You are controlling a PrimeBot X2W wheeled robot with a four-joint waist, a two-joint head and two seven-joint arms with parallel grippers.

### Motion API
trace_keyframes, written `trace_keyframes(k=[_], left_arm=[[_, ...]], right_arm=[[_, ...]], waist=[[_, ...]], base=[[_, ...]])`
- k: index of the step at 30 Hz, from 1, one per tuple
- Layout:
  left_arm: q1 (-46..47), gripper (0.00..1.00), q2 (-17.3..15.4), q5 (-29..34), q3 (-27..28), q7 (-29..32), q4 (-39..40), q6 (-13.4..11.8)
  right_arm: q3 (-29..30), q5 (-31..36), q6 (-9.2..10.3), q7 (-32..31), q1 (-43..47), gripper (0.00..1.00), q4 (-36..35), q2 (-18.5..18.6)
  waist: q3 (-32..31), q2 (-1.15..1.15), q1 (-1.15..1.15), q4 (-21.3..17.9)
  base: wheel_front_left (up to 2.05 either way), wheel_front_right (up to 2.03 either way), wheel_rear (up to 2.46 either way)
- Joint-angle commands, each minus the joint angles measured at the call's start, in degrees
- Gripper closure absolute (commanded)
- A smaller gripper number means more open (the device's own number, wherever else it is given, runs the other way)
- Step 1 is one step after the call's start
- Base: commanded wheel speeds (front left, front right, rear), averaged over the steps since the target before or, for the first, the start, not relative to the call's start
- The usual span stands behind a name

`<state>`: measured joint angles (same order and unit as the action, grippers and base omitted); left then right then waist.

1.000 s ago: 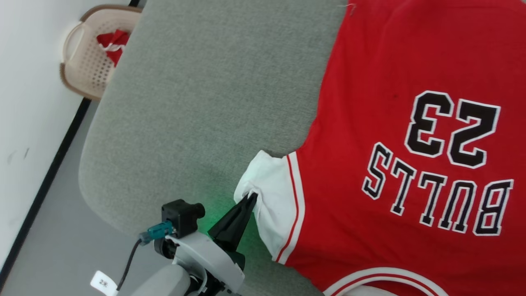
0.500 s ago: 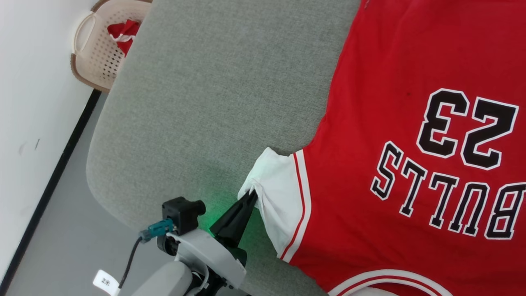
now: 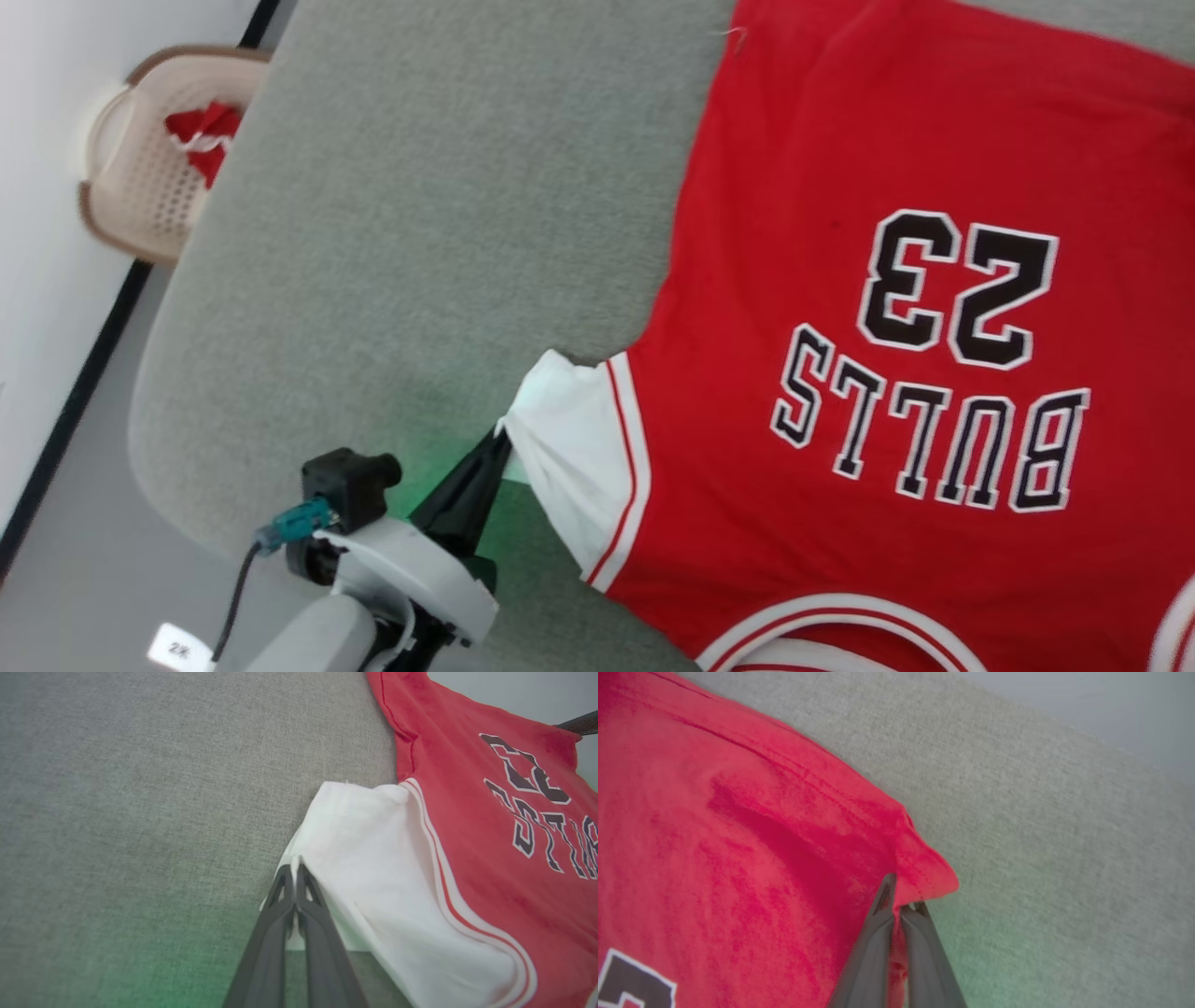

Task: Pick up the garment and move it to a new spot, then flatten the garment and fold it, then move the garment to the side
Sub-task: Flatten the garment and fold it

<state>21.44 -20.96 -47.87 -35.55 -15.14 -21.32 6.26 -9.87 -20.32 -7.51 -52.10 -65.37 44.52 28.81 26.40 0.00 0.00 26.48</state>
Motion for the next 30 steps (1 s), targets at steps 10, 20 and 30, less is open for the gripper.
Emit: trace_keyframes(k=[10, 20, 30], left_arm=[[-3.02, 1.00, -4.53, 0.43, 1.57, 1.05, 3.98, -2.87], [-5.74, 1.00, -7.64, -0.27, 2.38, 2.72, 7.88, -5.37], [-7.43, 1.00, -9.07, -0.90, 2.75, 3.63, 10.67, -6.70]], right_arm=[[-4.76, -15.81, 0.05, 0.09, 19.07, 1.00, -21.87, 8.08], [4.14, -20.52, 0.04, 4.31, 41.23, 1.00, -34.40, 8.46], [13.36, -17.79, 0.05, 6.98, 57.65, 1.00, -40.54, 1.38]], waist=[[-7.58, 0.00, 0.00, -9.56], [-10.96, 0.00, 0.00, -14.51], [-11.82, 0.00, 0.00, -17.09]], base=[[0.00, 0.00, 0.00], [0.00, 0.00, 0.00], [0.00, 0.00, 0.00]])
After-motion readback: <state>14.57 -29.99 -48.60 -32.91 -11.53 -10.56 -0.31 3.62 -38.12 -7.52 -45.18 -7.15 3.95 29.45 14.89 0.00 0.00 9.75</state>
